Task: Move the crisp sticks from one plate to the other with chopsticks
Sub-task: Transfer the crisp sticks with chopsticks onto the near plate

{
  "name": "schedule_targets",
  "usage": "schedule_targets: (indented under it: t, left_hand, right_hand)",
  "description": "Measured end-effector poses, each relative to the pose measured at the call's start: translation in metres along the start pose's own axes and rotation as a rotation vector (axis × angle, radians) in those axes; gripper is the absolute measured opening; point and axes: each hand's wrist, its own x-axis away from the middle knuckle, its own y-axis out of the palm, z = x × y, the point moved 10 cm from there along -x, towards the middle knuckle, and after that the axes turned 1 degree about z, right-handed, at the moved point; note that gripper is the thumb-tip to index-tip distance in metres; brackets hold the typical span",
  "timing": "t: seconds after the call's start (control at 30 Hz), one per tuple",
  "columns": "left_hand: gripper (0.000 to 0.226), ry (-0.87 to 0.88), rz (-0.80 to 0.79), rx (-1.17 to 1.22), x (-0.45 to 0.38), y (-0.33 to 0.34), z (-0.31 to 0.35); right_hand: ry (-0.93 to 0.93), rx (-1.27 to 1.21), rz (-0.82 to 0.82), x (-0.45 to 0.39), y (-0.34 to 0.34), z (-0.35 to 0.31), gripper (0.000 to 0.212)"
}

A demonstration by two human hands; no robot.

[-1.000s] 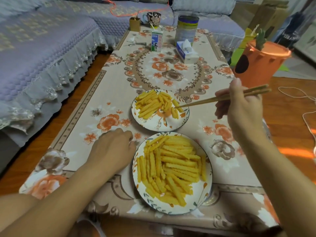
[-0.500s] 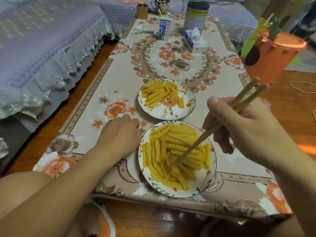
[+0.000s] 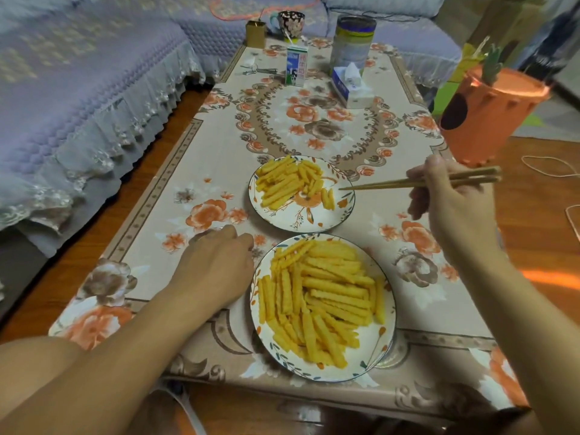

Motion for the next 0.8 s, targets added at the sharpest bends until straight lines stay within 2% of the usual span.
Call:
schedule_targets:
  t: [0.33, 0.5, 0.63, 0.8]
  left_hand:
    - [0.029, -0.026, 0.079, 0.067, -0.003, -0.006, -0.004]
    - [0.046, 0.039, 0.109, 0.036, 0.002, -0.005, 0.000]
    - [0.042, 0.050, 0.118, 0.025, 0.001, -0.005, 0.001]
    - [0.033, 0.037, 0.114, 0.007, -0.001, -0.006, 0.001]
  right_hand:
    - [-0.124, 0.164, -0.133, 0.003, 0.054, 0.013, 0.034]
    - [-0.034, 0.079, -0.102, 0.001, 0.044, 0.018, 0.035]
    - [0.071, -0.072, 0.027, -0.007, 0.020, 0.027, 0.043]
    - [0.067, -0.029, -0.020, -0.006, 0.026, 0.029, 0.043]
